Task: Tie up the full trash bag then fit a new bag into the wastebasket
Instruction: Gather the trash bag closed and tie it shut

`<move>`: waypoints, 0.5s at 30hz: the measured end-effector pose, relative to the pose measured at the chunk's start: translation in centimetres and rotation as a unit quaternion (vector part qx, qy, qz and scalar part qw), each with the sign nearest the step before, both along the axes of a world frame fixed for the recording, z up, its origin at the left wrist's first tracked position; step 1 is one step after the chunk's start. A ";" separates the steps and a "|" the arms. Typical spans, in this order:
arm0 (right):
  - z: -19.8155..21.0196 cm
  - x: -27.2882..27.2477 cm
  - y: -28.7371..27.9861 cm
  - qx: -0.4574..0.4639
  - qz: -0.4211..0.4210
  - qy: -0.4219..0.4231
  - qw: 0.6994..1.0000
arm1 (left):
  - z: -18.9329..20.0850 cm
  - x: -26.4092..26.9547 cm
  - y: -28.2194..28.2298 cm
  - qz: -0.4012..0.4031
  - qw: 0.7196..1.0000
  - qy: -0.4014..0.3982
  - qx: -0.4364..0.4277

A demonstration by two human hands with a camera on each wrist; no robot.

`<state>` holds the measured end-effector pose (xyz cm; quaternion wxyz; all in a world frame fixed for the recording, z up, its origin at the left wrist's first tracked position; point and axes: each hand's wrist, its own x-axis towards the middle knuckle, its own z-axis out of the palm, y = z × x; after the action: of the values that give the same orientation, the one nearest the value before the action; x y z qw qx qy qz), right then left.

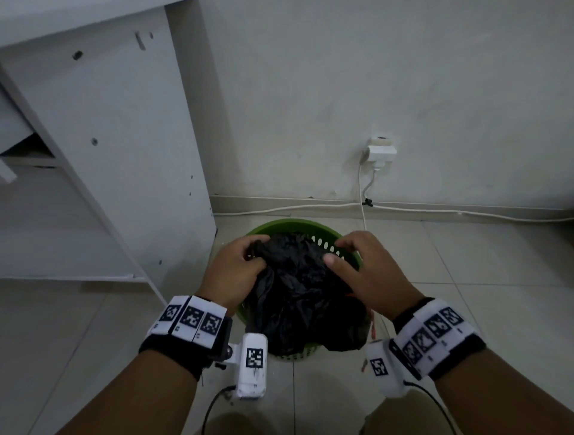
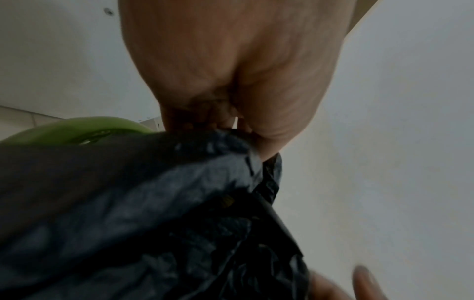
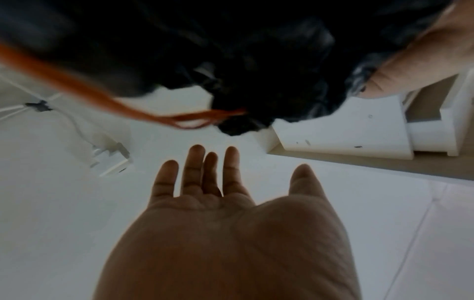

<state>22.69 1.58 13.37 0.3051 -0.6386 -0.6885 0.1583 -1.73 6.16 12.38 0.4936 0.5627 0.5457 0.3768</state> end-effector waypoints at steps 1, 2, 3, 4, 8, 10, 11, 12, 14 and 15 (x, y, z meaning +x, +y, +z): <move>0.6 -1.0 0.3 -0.020 0.009 0.006 1.000 | 0.2 0.1 -0.3 -0.014 1.000 -0.022 0.010; 1.3 -2.1 0.6 -0.044 0.027 0.015 0.999 | 0.6 0.3 -0.7 -0.027 0.998 -0.047 0.021; 1.9 -3.1 0.9 -0.066 0.051 0.027 0.996 | 0.9 0.5 -1.1 -0.036 0.996 -0.070 0.029; 2.2 -4.1 1.1 -0.084 0.077 0.039 0.993 | 1.2 0.6 -1.4 -0.044 0.994 -0.093 0.034; 1.7 -6.5 1.7 -0.054 0.123 0.078 0.988 | 1.9 0.0 -1.6 -0.043 0.975 -0.217 -0.006; 0.7 -6.8 1.7 0.012 0.107 0.064 0.992 | 2.3 -0.4 -1.8 -0.008 0.973 -0.229 0.008; 0.3 -6.9 1.6 0.052 0.110 0.044 0.992 | 2.5 -0.6 -1.8 0.018 0.979 -0.201 0.030; -0.1 -6.9 1.4 0.090 0.120 0.016 0.989 | 2.5 -0.7 -1.6 0.043 0.984 -0.164 0.056; -0.5 -7.0 1.1 0.137 0.142 -0.065 0.978 | 2.4 -1.1 -1.2 0.071 0.987 -0.115 0.090; -0.5 -7.0 0.9 0.138 0.149 -0.099 0.974 | 2.3 -1.2 -1.0 0.074 0.986 -0.116 0.091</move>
<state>15.66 2.47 12.84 0.2935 -0.4931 -0.8179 0.0413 -2.92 5.12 14.71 0.4705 0.5159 0.4886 0.5233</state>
